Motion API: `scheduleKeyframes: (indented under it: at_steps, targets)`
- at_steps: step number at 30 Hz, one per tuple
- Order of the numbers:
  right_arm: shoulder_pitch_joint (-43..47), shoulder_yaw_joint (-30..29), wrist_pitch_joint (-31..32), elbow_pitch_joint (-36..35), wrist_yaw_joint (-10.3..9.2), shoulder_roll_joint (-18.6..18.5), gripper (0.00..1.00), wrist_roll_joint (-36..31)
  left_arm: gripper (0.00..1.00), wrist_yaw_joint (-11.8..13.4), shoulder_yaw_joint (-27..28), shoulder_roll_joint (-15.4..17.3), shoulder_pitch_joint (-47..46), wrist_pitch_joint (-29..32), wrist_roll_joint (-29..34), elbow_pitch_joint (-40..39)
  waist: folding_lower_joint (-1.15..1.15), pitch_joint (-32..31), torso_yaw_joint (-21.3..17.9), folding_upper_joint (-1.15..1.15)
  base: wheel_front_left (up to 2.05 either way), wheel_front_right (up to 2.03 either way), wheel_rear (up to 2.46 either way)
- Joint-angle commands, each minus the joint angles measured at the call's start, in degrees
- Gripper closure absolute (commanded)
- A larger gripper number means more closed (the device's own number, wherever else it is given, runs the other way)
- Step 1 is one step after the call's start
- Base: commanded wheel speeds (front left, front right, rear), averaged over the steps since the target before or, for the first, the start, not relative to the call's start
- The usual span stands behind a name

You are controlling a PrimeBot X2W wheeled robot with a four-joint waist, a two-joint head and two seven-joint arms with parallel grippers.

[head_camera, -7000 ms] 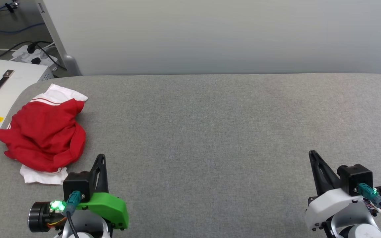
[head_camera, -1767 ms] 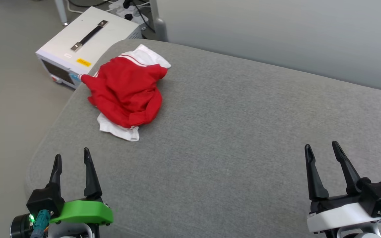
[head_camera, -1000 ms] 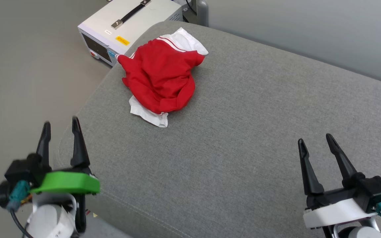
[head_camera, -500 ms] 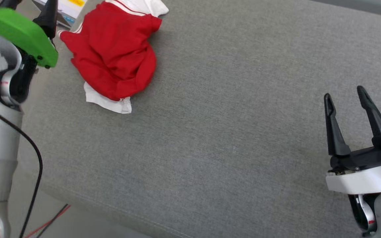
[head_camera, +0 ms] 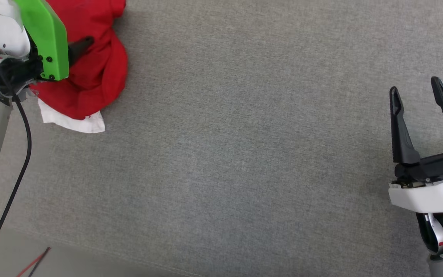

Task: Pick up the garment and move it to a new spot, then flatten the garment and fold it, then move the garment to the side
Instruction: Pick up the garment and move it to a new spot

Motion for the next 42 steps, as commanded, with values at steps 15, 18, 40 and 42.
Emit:
scheduleKeyframes:
  at_steps: [15,18,40,42]
  targets:
    - [-2.6,0.2,-0.5,-0.4,-0.05,-0.2,0.0,0.4,0.0,-0.2,-10.5,-3.0,3.0,3.4,-0.7,13.1,-0.01,5.4,-4.2,0.0,0.0,0.0,0.0]
    - [-2.4,0.5,-0.5,-0.2,-0.05,-0.2,0.0,0.4,1.0,-0.2,-11.6,-2.5,2.8,1.5,-0.9,14.2,-0.01,4.4,-4.2,0.0,0.0,0.0,0.0]
    - [2.8,-3.8,-0.5,1.2,-0.05,4.8,0.0,1.2,1.0,-0.2,-23.4,0.1,-8.4,-28.8,6.5,0.7,-0.01,-11.9,-8.4,0.0,0.0,0.0,0.0]
    - [3.2,-4.5,-0.5,1.1,-0.05,5.2,0.0,1.2,1.0,-0.2,-24.8,-1.2,-8.6,-29.5,6.8,-1.0,-0.01,-12.4,-9.5,0.0,0.0,0.0,0.0]
